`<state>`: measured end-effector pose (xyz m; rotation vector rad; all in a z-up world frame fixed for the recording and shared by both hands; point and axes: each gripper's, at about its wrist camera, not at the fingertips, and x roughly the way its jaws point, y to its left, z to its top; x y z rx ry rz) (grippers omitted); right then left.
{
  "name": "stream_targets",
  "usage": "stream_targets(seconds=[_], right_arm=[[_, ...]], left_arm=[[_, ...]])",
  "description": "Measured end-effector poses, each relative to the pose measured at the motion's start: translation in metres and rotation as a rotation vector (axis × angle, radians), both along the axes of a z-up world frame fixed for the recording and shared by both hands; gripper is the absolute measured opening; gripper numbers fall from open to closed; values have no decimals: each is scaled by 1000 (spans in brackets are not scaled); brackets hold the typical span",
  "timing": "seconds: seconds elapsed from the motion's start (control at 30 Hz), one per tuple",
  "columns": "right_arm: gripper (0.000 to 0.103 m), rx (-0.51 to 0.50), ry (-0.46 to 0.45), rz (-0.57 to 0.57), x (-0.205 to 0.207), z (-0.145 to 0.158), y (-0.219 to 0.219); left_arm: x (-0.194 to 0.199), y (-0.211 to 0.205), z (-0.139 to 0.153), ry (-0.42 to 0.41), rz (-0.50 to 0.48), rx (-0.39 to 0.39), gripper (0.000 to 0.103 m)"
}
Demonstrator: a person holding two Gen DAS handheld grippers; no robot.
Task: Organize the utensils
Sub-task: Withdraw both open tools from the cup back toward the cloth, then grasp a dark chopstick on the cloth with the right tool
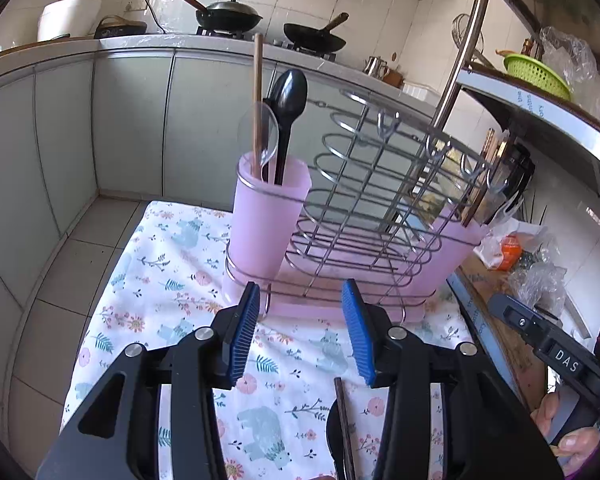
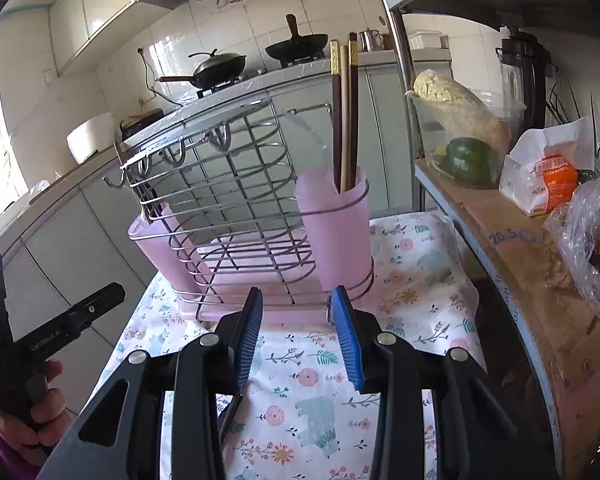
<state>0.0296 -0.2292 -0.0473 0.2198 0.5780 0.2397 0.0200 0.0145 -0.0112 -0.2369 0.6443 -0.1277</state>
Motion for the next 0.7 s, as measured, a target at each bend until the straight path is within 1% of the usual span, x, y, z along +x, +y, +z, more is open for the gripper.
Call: stream_targets(seconds=[0.27, 0.43, 0.6, 0.7], right_arm=[[36, -15, 37, 26, 1, -9, 10], [36, -32, 78, 51, 4, -19, 19], [36, -47, 128, 86, 9, -31, 34], [36, -53, 180, 117, 14, -41, 44]], left_arm=[[1, -5, -11, 55, -1, 32, 43], [1, -6, -21, 89, -3, 41, 43], [3, -4, -32, 126, -5, 44, 43], [5, -3, -38, 143, -6, 46, 43]])
